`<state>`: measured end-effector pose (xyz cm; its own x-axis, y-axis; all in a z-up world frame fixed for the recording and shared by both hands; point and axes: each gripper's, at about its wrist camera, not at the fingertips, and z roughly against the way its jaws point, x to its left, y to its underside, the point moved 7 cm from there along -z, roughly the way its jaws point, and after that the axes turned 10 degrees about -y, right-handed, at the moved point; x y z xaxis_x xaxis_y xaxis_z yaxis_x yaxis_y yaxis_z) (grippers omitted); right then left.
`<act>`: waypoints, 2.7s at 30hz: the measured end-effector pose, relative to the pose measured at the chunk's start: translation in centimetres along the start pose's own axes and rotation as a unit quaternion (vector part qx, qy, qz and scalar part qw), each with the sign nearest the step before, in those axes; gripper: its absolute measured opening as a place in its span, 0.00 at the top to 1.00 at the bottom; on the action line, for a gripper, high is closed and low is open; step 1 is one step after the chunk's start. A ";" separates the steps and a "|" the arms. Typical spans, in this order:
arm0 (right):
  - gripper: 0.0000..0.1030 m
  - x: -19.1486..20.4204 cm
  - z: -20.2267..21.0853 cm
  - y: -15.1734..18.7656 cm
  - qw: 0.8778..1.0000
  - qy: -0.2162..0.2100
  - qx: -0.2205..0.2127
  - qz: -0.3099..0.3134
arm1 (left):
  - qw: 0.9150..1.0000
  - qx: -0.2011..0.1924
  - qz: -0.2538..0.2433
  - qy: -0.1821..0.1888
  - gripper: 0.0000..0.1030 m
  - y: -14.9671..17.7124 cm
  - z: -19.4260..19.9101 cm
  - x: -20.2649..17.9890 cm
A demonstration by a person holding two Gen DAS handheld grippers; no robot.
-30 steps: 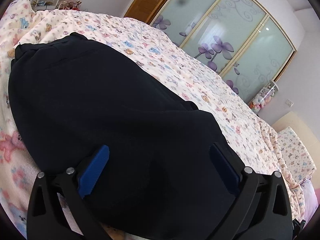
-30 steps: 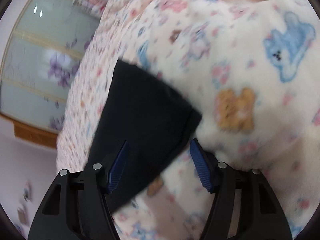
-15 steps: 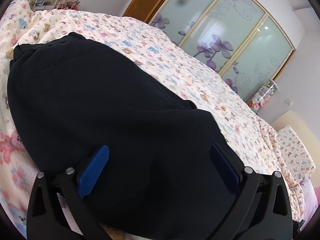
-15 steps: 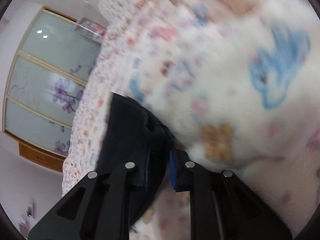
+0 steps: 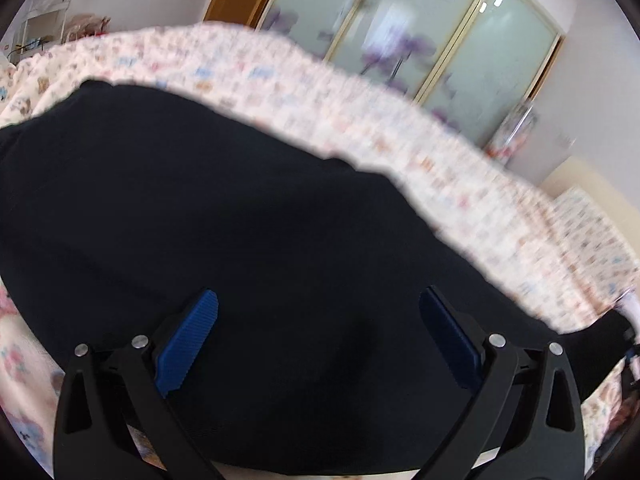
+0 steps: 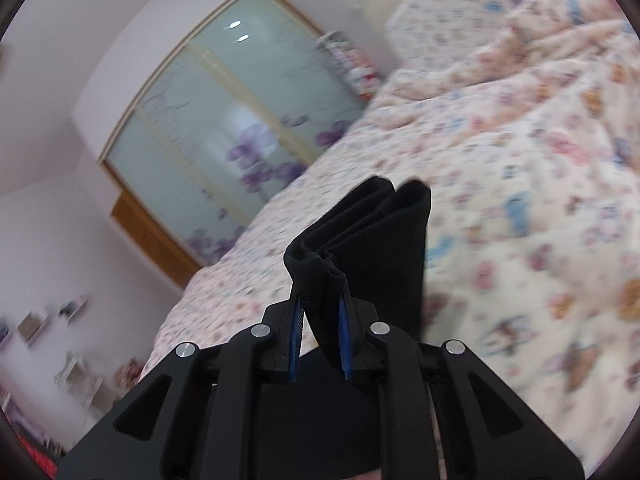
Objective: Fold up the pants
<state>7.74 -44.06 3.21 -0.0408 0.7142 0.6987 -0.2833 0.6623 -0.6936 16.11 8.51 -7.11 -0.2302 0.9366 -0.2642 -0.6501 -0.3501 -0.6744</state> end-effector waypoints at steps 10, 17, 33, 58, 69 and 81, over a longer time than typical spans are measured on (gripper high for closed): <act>0.84 7.9 -6.2 5.3 0.991 -0.105 0.080 -0.004 | 0.999 0.008 -0.034 -0.035 0.02 0.3 -0.6 0.1; 0.84 13.7 -11.7 12.2 0.973 -0.160 0.169 -0.002 | 0.999 0.008 -0.034 -0.035 0.02 0.4 -0.6 -0.4; 0.84 18.3 -16.1 23.7 0.939 -0.168 0.297 0.031 | 0.999 0.009 -0.030 -0.033 0.02 0.4 -0.5 -0.6; 0.20 22.9 -19.8 33.1 0.876 -0.194 0.436 0.066 | 0.983 -0.073 0.167 0.020 0.02 -2.7 3.1 5.5; 0.22 22.0 -18.9 33.1 0.858 -0.246 0.443 -0.079 | 0.978 -0.060 0.177 0.088 0.02 -2.8 3.4 5.2; 0.10 19.5 -11.9 28.0 0.882 -0.113 0.422 0.177 | 0.990 0.000 0.017 0.141 0.02 -0.8 1.9 -2.1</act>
<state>10.39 -8.94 -4.67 -0.4328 0.7159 0.5478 -0.8225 -0.0649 -0.5650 15.68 6.86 -4.72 -0.0404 0.8824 -0.4688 -0.6460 -0.3810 -0.6614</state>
